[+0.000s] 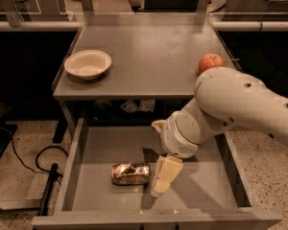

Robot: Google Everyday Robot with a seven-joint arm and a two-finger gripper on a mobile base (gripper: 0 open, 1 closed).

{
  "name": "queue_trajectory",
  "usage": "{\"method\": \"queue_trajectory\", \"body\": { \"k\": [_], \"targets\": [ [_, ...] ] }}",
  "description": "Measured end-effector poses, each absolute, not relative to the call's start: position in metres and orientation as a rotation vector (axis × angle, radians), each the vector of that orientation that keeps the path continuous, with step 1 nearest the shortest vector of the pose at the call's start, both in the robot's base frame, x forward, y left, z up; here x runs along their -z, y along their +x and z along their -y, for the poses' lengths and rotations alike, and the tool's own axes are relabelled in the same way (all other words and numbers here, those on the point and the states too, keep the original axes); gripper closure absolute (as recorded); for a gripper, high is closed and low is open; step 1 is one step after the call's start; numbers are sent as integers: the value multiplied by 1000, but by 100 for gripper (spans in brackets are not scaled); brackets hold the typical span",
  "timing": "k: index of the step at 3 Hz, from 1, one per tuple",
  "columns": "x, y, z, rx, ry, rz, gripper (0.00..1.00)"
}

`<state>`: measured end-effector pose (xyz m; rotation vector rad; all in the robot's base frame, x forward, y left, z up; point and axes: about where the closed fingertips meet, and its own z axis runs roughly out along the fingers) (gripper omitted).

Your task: Pick orange can from top drawer and place on counter

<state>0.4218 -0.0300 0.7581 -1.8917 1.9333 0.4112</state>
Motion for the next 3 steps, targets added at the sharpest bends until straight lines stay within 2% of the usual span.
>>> {"method": "queue_trajectory", "body": {
  "k": [3],
  "targets": [
    [-686, 426, 4, -475, -1761, -1967, 0]
  ]
}}
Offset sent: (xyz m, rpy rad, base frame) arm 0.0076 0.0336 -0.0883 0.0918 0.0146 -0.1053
